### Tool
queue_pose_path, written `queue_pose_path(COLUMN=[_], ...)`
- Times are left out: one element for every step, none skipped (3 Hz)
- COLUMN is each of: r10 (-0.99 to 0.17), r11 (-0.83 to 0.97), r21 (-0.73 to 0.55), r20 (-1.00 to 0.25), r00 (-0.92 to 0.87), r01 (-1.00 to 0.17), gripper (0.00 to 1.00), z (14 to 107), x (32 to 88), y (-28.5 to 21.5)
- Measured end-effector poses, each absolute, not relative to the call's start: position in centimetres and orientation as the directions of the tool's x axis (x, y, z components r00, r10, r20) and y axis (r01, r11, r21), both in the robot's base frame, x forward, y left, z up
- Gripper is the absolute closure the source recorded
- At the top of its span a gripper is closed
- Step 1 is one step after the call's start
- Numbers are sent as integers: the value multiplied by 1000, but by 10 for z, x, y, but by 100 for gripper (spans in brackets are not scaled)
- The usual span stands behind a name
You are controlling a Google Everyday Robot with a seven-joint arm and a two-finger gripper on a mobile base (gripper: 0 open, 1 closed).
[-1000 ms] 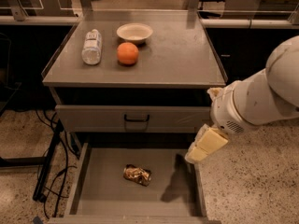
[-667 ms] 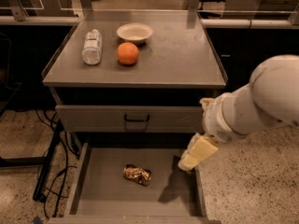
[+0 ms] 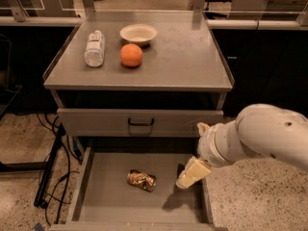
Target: Pick orange can from middle drawer and place on counter
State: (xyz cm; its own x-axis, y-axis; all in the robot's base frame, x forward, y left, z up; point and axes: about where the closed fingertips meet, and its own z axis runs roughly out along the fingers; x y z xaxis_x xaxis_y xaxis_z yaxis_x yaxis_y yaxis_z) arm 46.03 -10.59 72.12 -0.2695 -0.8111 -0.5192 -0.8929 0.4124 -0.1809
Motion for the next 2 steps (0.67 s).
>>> queue_pose_path(r10=[-800,-796], r11=[409,385], r21=[-172,-118], r20=[-541,-545], r00=[-262,-264], r01=[-896,-915], gripper=[0,0], z=[680,641], x=[475,488], y=[-103,-86])
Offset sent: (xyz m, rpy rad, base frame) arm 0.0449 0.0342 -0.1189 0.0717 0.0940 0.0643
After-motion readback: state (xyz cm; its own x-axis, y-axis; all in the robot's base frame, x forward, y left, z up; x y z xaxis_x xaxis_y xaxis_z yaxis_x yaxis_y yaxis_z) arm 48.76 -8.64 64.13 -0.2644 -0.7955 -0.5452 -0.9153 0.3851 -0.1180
